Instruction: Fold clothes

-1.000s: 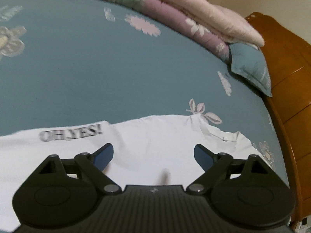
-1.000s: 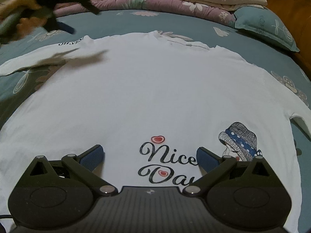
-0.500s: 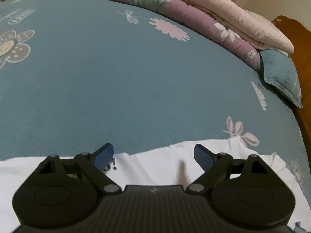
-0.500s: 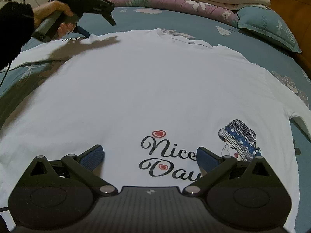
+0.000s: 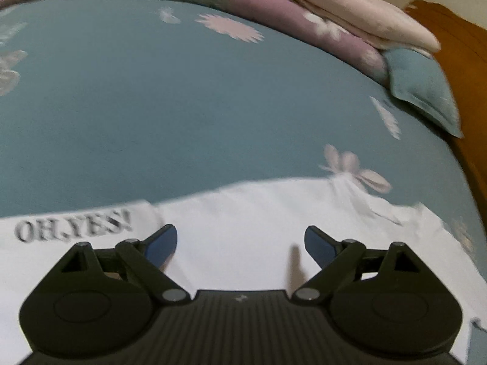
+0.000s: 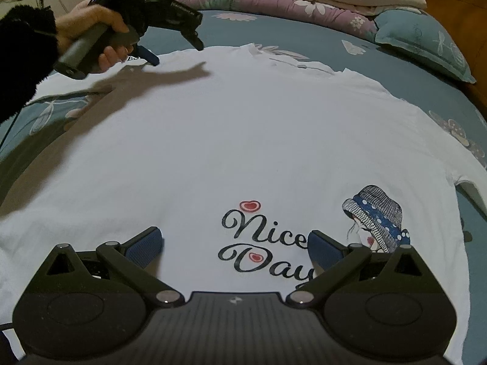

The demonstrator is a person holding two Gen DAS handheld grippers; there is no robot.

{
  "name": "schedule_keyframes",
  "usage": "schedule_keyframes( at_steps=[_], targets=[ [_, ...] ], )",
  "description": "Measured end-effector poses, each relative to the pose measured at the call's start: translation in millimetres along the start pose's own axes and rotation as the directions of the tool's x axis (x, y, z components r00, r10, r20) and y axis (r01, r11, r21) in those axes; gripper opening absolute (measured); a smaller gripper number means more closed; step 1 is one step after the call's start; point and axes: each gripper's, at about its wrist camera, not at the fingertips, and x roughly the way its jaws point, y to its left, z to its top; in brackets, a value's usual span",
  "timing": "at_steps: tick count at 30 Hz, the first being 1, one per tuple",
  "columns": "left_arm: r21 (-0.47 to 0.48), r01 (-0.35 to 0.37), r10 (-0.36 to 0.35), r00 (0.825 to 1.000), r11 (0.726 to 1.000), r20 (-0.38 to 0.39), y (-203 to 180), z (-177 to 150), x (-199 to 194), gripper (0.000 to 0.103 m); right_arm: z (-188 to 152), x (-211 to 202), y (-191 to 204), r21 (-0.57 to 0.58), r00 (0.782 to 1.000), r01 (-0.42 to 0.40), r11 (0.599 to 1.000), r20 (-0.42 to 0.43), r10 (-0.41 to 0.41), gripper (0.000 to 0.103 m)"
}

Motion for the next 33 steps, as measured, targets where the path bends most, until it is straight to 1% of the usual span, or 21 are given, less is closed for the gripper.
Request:
schedule_keyframes(
  at_steps=[1, 3, 5, 8, 11, 13, 17, 20, 22, 25, 27, 29, 31, 33],
  targets=[
    [-0.011, -0.01, 0.01, 1.0, 1.0, -0.004, -1.0, 1.2, -3.0, 0.09, 0.1, 0.5, -0.9, 0.003, 1.0, -0.005, 1.0, -0.001, 0.005, 0.103],
    [0.002, 0.02, -0.02, 1.0, 1.0, -0.022, -6.4, 0.0, -14.1, 0.09, -0.2, 0.8, -1.4, 0.005, 1.0, -0.008, 1.0, 0.001, 0.008, 0.103],
    [0.035, 0.053, -0.052, 0.998, 0.998, -0.021, -12.2, -6.8, -34.9, 0.09, -0.6, 1.0, -1.7, 0.006, 1.0, -0.009, 1.0, 0.004, 0.009, 0.103],
    [0.114, 0.066, -0.062, 0.997, 0.991, -0.039, -23.8, -24.3, -70.7, 0.091, -1.0, 1.1, -1.7, 0.004, 1.0, -0.01, 1.0, 0.009, 0.01, 0.103],
    [0.204, 0.063, -0.045, 0.995, 0.977, -0.088, -39.3, -52.7, -102.2, 0.091, 0.4, -0.7, -0.8, -0.007, 1.0, -0.013, 1.0, 0.017, 0.013, 0.103],
    [0.258, 0.064, -0.039, 0.994, 0.964, -0.098, -46.1, -76.3, -121.4, 0.091, 0.1, -4.0, -2.3, -0.004, 0.999, -0.034, 0.999, 0.031, 0.034, 0.103],
    [0.327, 0.076, -0.044, 0.994, 0.942, -0.105, -57.4, -126.8, -148.9, 0.092, -4.2, -16.1, -10.8, 0.068, 0.998, -0.053, 0.996, 0.034, 0.05, 0.103],
    [0.35, 0.094, -0.058, 0.992, 0.932, -0.113, -62.0, -161.1, -161.7, 0.092, -17.2, -37.3, -16.2, 0.127, 0.998, -0.032, 0.991, 0.051, 0.026, 0.103],
    [0.381, 0.1, -0.06, 0.992, 0.919, -0.115, -65.3, -183.0, -167.1, 0.092, -36.3, -49.4, -21.6, 0.173, 0.999, -0.028, 0.984, 0.05, 0.019, 0.103],
    [0.449, 0.072, -0.032, 0.995, 0.891, -0.096, -72.7, -215.4, -172.2, 0.092, -66.3, -66.2, -30.8, 0.245, 0.999, -0.018, 0.969, 0.044, 0.008, 0.103],
    [0.492, 0.057, -0.021, 0.997, 0.869, -0.079, -79.7, -236.3, -173.7, 0.092, -80.6, -76.9, -36.6, 0.278, 0.999, 0.008, 0.961, 0.041, -0.02, 0.103],
    [0.515, 0.07, -0.038, 0.997, 0.854, -0.073, -86.3, -254.1, -175.1, 0.092, -89.0, -90.3, -42.1, 0.295, 0.997, 0.033, 0.955, 0.061, -0.054, 0.103],
    [0.509, 0.071, -0.037, 0.996, 0.858, -0.077, -89.0, -268.7, -172.4, 0.092, -93.6, -100.3, -50.5, 0.319, 0.995, 0.051, 0.946, 0.068, -0.077, 0.103],
    [0.494, 0.074, -0.042, 0.996, 0.866, -0.076, -89.4, -280.8, -170.2, 0.094, -98.7, -109.9, -62.8, 0.349, 0.992, 0.087, 0.933, 0.052, -0.112, 0.103]
  ],
)
